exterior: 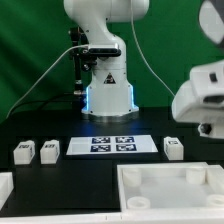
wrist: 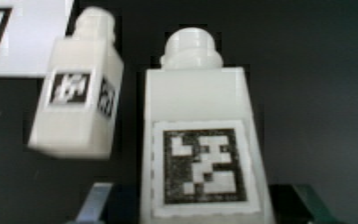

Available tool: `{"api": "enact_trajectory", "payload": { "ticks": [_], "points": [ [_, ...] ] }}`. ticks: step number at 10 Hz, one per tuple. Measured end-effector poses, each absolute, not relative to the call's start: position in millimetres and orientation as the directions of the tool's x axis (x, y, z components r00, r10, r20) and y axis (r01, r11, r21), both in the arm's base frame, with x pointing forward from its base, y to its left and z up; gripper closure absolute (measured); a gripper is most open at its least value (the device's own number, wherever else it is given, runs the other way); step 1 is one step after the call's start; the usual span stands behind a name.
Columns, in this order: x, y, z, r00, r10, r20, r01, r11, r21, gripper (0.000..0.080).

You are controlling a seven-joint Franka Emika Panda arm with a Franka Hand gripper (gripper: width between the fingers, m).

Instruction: Assemble one leg

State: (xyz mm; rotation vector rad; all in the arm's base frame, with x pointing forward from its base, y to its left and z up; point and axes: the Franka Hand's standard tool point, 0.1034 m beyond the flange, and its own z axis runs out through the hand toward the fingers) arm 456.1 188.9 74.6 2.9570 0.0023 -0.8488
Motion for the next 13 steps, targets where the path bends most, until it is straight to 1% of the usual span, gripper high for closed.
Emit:
{"api": "enact_trajectory", "payload": {
  "ticks": [1, 2, 3, 4, 6, 7, 8, 9, 10, 11, 12, 13],
  "points": [
    [469.4, 187.2, 89.2, 0.925, 0.001, -0.379, 0.017, -0.999, 0.04, 0.0507],
    [472.2, 182.6, 100.4, 0.964, 0.014, -0.264, 0.021, -1.0, 0.022, 0.0507],
    [475.6, 181.0, 107.9, 0.985, 0.015, -0.171, 0.016, -1.0, 0.005, 0.0507],
    [473.5, 185.6, 103.5, 0.993, 0.019, -0.114, 0.018, -1.0, -0.008, 0.0507],
    [475.5, 196.3, 103.1, 0.998, 0.025, 0.055, 0.028, -0.998, -0.06, 0.0506],
    [473.6, 202.9, 102.7, 0.99, 0.02, 0.14, 0.034, -0.995, -0.094, 0.0506],
    [468.6, 203.5, 99.4, 0.989, 0.027, 0.147, 0.042, -0.994, -0.098, 0.0506],
    [473.8, 199.2, 101.5, 0.989, 0.038, 0.145, 0.052, -0.994, -0.094, 0.0506],
    [488.2, 187.8, 107.9, 0.977, 0.095, 0.189, 0.112, -0.99, -0.082, 0.0506],
    [502.4, 172.3, 116.0, 0.97, 0.113, 0.214, 0.13, -0.989, -0.067, 0.0506],
    [513.0, 167.6, 126.9, 0.966, 0.101, 0.237, 0.119, -0.991, -0.066, 0.0506],
    [515.2, 168.1, 130.2, 0.965, 0.098, 0.243, 0.118, -0.991, -0.068, 0.0506]
  ]
}}
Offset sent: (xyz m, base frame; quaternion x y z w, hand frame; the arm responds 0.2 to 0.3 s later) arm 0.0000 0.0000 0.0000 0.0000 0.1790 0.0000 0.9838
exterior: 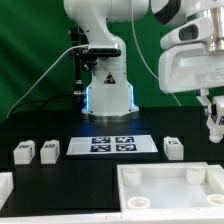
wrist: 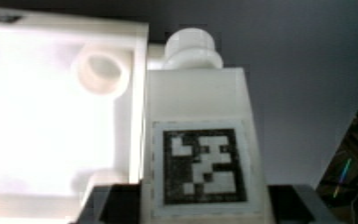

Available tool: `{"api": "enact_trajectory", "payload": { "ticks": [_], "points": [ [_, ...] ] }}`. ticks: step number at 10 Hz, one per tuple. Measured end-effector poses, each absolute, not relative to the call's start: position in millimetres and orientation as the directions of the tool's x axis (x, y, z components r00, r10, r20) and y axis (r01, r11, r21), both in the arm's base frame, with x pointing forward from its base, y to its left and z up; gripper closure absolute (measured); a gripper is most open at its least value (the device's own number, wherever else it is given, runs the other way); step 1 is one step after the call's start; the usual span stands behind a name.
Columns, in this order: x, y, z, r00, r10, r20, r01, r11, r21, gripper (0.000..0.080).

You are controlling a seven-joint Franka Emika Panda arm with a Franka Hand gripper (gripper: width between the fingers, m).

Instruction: Assemble one leg

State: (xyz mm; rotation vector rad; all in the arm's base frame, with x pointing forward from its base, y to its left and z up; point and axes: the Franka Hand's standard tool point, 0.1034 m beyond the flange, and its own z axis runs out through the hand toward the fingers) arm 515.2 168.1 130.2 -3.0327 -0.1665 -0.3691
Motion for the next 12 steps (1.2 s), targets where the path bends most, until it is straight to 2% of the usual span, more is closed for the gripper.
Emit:
{"api": "enact_trajectory", "payload": {
  "ticks": [5, 7, 9, 10, 12],
  "points": [
    [517.7, 165.9, 128.1, 0.964, 0.109, 0.244, 0.128, -0.99, -0.066, 0.0506],
    [568.8, 139.5, 134.8, 0.931, 0.136, 0.34, 0.163, -0.985, -0.053, 0.0506],
    [607.2, 129.8, 150.6, 0.911, 0.133, 0.391, 0.164, -0.985, -0.046, 0.0506],
    [615.0, 134.0, 160.5, 0.908, 0.127, 0.399, 0.16, -0.986, -0.049, 0.0506],
    [613.7, 134.1, 158.0, 0.907, 0.133, 0.4, 0.165, -0.985, -0.047, 0.0506]
  ]
}}
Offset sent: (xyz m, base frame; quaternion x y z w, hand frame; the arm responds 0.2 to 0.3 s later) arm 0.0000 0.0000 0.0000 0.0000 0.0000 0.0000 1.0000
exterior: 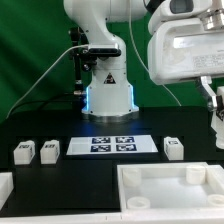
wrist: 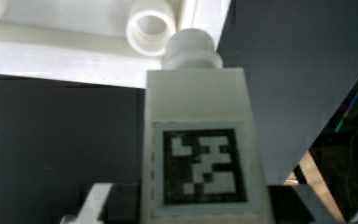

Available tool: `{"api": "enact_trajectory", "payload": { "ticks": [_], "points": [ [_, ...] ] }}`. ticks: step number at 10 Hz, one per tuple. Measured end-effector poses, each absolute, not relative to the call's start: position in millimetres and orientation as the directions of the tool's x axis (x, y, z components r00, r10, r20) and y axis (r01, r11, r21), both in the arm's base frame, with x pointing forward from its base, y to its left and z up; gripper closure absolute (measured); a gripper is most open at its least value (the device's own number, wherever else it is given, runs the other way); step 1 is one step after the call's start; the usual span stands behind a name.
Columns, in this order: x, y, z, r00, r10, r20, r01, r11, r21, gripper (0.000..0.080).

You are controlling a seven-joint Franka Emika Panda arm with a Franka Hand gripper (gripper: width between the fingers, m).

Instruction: Assemble one leg

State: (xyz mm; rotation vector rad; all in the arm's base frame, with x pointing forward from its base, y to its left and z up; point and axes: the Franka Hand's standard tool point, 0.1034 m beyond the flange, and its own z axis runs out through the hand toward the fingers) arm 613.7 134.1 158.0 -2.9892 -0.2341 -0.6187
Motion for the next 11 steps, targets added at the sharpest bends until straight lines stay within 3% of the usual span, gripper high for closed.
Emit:
{"api": "enact_trajectory", "payload": {
  "ticks": [3, 5, 6, 11],
  "points": [
    [616.8, 135.4, 155.3, 0.887, 0.128, 0.444, 0.167, -0.985, -0.05, 0.0506],
    [618.6, 134.8, 114.9, 0.855, 0.12, 0.504, 0.17, -0.984, -0.054, 0.0506],
    [627.1, 133.7, 120.3, 0.846, 0.109, 0.522, 0.163, -0.985, -0.057, 0.0506],
    [627.1, 119.7, 103.0, 0.844, 0.137, 0.518, 0.18, -0.983, -0.032, 0.0506]
  ]
}}
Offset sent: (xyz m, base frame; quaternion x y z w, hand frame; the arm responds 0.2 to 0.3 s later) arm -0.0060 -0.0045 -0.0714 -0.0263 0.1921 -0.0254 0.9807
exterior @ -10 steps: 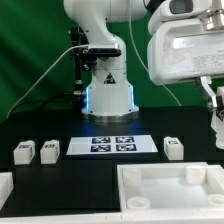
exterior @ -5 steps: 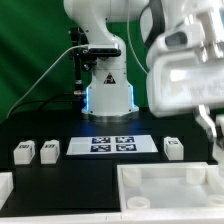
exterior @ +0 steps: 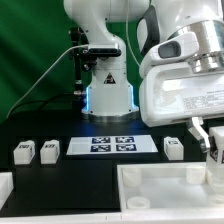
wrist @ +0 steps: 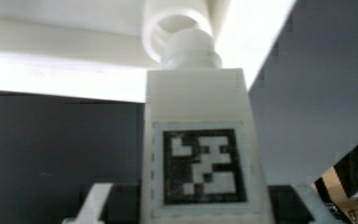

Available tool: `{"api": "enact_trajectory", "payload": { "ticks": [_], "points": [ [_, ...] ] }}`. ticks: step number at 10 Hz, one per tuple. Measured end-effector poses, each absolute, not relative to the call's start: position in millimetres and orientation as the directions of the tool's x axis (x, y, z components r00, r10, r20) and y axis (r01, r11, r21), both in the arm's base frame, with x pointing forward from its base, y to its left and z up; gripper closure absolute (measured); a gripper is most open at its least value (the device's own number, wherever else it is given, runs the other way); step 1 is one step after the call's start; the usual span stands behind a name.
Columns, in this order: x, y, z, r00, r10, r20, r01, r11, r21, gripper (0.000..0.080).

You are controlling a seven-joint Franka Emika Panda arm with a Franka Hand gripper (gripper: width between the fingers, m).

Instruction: Assemble one leg

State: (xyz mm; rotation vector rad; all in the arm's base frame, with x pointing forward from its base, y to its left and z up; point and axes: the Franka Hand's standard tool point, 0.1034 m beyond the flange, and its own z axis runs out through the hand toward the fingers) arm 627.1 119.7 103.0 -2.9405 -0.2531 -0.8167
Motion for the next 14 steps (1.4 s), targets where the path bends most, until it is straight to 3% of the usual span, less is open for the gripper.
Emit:
{"api": "enact_trajectory", "payload": {
  "ticks": [4, 14],
  "points": [
    [625.0, 118.6, 91.7, 0.851, 0.139, 0.506, 0.179, -0.983, -0.032, 0.0506],
    [627.3, 120.6, 83.9, 0.814, 0.096, 0.573, 0.145, -0.989, -0.04, 0.0506]
  ]
}}
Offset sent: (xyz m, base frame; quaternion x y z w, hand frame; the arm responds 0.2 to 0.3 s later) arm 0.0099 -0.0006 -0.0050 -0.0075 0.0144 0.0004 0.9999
